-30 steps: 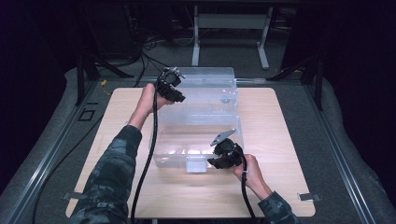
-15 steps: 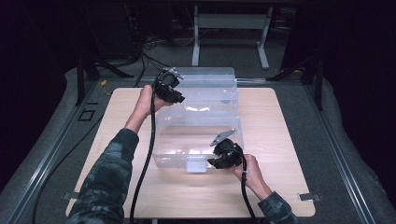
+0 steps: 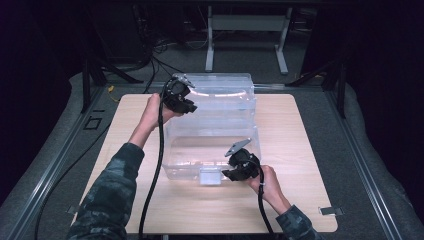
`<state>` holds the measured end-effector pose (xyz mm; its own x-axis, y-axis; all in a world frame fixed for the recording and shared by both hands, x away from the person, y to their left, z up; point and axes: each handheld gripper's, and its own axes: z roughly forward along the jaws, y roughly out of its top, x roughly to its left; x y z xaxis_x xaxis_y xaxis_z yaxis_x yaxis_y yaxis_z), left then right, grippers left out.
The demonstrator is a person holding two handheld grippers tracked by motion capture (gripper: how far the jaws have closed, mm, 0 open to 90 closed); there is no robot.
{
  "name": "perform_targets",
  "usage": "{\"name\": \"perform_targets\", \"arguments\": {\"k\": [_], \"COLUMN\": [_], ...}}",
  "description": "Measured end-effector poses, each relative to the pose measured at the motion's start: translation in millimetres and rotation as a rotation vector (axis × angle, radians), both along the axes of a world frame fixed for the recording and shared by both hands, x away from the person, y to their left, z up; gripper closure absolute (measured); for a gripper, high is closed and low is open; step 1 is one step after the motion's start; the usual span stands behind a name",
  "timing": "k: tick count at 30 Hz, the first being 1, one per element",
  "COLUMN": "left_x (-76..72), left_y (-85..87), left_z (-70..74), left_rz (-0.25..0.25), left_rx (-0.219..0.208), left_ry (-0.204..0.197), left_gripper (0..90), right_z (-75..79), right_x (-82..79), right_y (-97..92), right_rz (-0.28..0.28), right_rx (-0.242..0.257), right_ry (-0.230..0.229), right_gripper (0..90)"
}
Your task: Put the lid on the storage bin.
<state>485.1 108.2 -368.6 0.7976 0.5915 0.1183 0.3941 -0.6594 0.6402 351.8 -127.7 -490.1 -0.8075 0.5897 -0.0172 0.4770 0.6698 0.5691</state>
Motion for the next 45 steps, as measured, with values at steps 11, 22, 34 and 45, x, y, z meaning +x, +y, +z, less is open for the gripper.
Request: {"name": "perform_targets", "arguments": {"k": [11,22,34,45], "left_x": [-13.7,-21.6,-35.3,-48.4], "left_y": [6.1,7.9,7.7,10.5], "left_z": [1.2,1.0,2.4,0.6], "left_rz": [-0.009,-0.016,-0.036,-0.039], "left_rx": [-0.042,-0.046,-0.025,-0.041], "left_ry": [-0.007,-0.023,-0.044,-0.06], "left_gripper": [74.6,75.0,75.5,75.6], "right_z": [-0.2,-0.2,-0.6,-0.7], "right_x": [-0.1,-0.2,-0.4,-0.3], "right_y": [0.4,0.3,0.9,0.9], "right_rz": [-0.001,0.0,-0.009,-0.008], "right_rx": [0.0,-0.002,0.003,0.004], "right_ry": [-0.001,0.0,-0.002,-0.002], "right_gripper": [59.8,59.4,59.2,59.2]}}
